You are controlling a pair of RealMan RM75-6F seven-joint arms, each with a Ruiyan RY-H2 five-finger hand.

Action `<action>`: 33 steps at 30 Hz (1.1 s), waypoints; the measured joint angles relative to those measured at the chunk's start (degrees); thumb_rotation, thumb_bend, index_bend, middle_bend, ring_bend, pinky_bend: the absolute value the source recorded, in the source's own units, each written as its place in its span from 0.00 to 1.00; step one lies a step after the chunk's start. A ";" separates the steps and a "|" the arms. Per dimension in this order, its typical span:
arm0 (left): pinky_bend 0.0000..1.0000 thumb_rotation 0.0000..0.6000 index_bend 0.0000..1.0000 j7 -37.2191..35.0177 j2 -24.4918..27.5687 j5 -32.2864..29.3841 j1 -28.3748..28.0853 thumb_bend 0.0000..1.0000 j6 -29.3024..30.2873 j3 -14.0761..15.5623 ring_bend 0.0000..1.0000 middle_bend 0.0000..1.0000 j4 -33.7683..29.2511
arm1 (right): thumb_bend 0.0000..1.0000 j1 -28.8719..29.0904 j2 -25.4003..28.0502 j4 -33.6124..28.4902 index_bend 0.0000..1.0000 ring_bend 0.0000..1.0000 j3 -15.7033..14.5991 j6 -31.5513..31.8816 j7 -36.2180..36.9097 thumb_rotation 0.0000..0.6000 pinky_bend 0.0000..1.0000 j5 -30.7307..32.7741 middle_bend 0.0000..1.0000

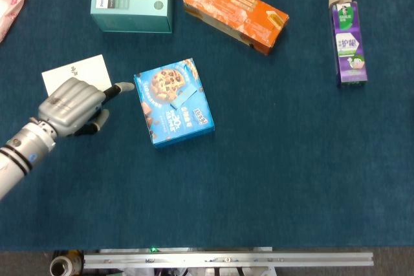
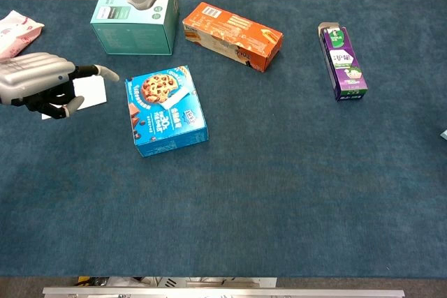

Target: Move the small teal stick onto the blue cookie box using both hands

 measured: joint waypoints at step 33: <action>1.00 1.00 0.14 19.87 -5.69 -15.80 -9.81 0.81 -9.46 -2.15 1.00 1.00 -7.19 | 0.37 -2.93 1.13 3.66 0.46 0.64 1.17 -3.40 5.53 1.00 0.64 -0.13 0.65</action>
